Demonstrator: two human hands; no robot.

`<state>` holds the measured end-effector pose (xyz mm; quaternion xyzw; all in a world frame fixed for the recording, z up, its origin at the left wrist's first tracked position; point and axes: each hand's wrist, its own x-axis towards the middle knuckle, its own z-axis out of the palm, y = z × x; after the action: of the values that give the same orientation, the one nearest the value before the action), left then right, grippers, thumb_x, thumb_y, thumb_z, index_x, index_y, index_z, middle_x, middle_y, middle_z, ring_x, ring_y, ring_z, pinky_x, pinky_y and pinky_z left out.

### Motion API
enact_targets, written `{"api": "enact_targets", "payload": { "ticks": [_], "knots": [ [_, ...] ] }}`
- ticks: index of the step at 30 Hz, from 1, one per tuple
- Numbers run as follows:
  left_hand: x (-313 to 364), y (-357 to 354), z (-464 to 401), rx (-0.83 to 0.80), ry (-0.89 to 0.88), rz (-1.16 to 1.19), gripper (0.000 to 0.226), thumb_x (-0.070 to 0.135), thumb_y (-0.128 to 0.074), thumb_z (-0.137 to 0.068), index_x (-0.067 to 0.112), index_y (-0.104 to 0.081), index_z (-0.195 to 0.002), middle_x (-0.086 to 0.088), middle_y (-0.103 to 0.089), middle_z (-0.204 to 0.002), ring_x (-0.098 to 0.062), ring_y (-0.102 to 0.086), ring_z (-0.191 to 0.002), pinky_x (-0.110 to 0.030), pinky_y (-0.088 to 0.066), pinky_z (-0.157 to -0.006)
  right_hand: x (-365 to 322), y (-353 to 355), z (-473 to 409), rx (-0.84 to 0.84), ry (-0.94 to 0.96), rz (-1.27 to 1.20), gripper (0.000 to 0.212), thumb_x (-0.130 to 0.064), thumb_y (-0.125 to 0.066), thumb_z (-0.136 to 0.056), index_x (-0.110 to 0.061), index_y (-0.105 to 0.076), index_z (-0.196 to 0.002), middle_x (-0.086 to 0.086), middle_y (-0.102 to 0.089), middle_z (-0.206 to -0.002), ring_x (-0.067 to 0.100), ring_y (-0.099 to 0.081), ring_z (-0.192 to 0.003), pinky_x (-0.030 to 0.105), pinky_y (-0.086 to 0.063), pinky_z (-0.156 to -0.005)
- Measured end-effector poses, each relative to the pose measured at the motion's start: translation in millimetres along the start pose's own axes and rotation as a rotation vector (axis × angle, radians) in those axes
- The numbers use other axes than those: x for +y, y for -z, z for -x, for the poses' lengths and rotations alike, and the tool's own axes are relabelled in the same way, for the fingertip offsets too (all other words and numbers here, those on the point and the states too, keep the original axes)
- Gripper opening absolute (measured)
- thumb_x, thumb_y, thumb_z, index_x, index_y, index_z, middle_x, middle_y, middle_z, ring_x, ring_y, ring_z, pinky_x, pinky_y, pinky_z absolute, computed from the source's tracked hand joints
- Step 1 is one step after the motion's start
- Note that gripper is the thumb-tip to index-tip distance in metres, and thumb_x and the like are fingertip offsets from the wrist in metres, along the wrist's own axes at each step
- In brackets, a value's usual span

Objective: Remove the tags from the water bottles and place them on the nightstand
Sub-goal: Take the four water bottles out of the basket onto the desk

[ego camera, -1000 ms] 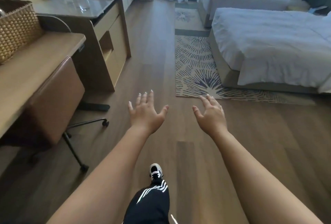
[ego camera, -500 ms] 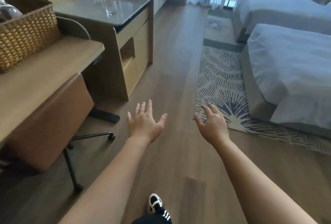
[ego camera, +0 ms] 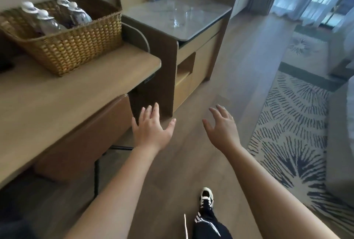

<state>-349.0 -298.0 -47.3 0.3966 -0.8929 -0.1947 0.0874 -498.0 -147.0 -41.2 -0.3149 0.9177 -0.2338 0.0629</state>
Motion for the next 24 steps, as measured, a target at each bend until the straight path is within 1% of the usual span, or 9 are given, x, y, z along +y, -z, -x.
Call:
{"api": "enact_targets", "payload": {
  "ticks": [2,6,13,18,24],
  "knots": [
    [-11,2,-24,0.030,0.076,-0.013,0.080,0.068,-0.031,-0.090,0.024,-0.012,-0.155,-0.003,-0.017,-0.162,-0.020,-0.007,-0.150,-0.053,-0.006,-0.118,-14,-11,-37,-0.029,0.063,-0.027,0.054,-0.045,-0.048,-0.093,-0.024,-0.039,-0.142,0.001,-0.028,-0.156,0.022,-0.018,-0.145,0.046,-0.019,-0.118],
    [-23,6,-75,0.109,0.221,-0.017,0.080,0.066,-0.031,-0.090,0.023,-0.013,-0.155,-0.003,-0.017,-0.162,-0.018,-0.007,-0.150,-0.051,-0.006,-0.118,-37,-25,-123,-0.063,0.186,-0.057,0.053,-0.046,-0.047,-0.094,-0.025,-0.040,-0.142,0.001,-0.030,-0.155,0.023,-0.019,-0.145,0.047,-0.021,-0.117],
    [-21,23,-175,0.222,0.457,-0.028,0.080,0.068,-0.028,-0.091,0.023,-0.011,-0.155,-0.004,-0.017,-0.162,-0.022,-0.010,-0.149,-0.053,-0.008,-0.119,-85,-32,-273,-0.170,0.424,-0.046,0.053,-0.043,-0.050,-0.093,-0.022,-0.041,-0.142,0.004,-0.031,-0.154,0.024,-0.022,-0.144,0.048,-0.023,-0.116],
    [-30,40,-220,0.302,0.599,-0.040,0.082,0.071,-0.026,-0.090,0.024,-0.009,-0.155,-0.004,-0.015,-0.163,-0.021,-0.008,-0.150,-0.052,-0.006,-0.118,-130,-42,-343,-0.213,0.582,-0.059,0.054,-0.044,-0.049,-0.094,-0.022,-0.040,-0.142,0.002,-0.030,-0.155,0.022,-0.020,-0.144,0.047,-0.022,-0.116],
    [-60,63,-249,0.408,0.734,-0.035,0.081,0.070,-0.027,-0.090,0.024,-0.012,-0.154,-0.003,-0.017,-0.162,-0.021,-0.009,-0.150,-0.053,-0.007,-0.118,-196,-77,-383,-0.303,0.755,-0.081,0.054,-0.044,-0.049,-0.094,-0.021,-0.040,-0.142,0.003,-0.030,-0.154,0.024,-0.025,-0.143,0.048,-0.028,-0.114]
  ]
}}
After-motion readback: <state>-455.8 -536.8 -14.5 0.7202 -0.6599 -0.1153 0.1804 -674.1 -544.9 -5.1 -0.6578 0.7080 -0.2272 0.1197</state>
